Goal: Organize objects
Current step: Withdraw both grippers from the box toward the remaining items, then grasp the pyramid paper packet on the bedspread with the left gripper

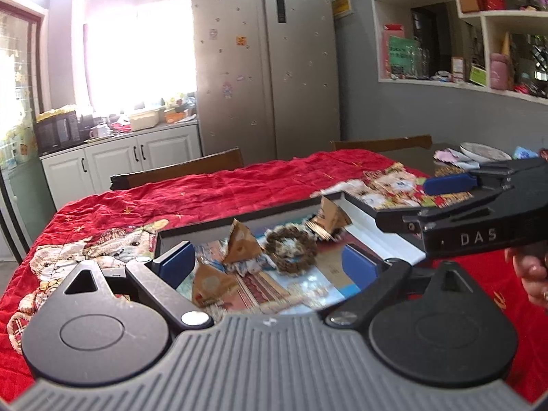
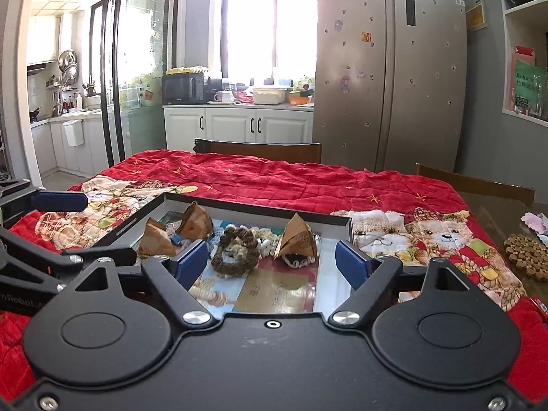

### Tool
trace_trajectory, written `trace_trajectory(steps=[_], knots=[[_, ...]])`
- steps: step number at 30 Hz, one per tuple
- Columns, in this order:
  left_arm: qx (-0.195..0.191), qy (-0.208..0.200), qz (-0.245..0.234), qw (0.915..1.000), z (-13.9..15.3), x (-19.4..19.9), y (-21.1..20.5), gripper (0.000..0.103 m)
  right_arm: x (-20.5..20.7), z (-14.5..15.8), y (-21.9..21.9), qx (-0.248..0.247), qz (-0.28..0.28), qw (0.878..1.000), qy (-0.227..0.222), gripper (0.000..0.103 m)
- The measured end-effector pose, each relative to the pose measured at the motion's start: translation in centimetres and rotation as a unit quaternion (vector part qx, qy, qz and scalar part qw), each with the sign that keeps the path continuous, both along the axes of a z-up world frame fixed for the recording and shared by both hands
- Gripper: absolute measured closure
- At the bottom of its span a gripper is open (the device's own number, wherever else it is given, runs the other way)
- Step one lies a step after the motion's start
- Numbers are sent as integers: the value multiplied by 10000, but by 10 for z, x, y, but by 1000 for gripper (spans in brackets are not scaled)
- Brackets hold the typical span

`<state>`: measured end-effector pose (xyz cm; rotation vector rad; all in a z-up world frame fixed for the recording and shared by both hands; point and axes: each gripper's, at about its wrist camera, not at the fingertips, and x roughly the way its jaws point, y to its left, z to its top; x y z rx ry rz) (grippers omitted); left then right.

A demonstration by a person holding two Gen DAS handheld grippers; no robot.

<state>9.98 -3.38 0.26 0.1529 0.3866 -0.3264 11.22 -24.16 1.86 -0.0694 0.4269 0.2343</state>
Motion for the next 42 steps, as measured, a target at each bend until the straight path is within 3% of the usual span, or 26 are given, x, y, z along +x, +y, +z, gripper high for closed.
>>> trace_trajectory(steps=[10, 19, 27, 36, 40, 42], knots=[[37, 330, -189, 9993, -28, -17, 0, 6, -27, -17, -2, -192, 117, 9997, -84, 22], [41, 728, -260, 9970, -55, -14, -4, 8, -24, -42, -21, -62, 53, 9998, 203, 23], [62, 1034, -195, 9944, -72, -2, -11, 17, -20, -53, -29, 109, 124, 9992, 368, 27], [-281, 1469, -124, 9887, -81, 16, -16, 29, -15, -68, -19, -70, 323, 9973, 650, 33], [-365, 1541, -48, 9874, -81, 19, -16, 30, -14, -72, -17, -139, 391, 9965, 719, 34], [-328, 1523, -15, 9878, -82, 19, -19, 36, -14, -75, -17, -171, 429, 9961, 756, 34]])
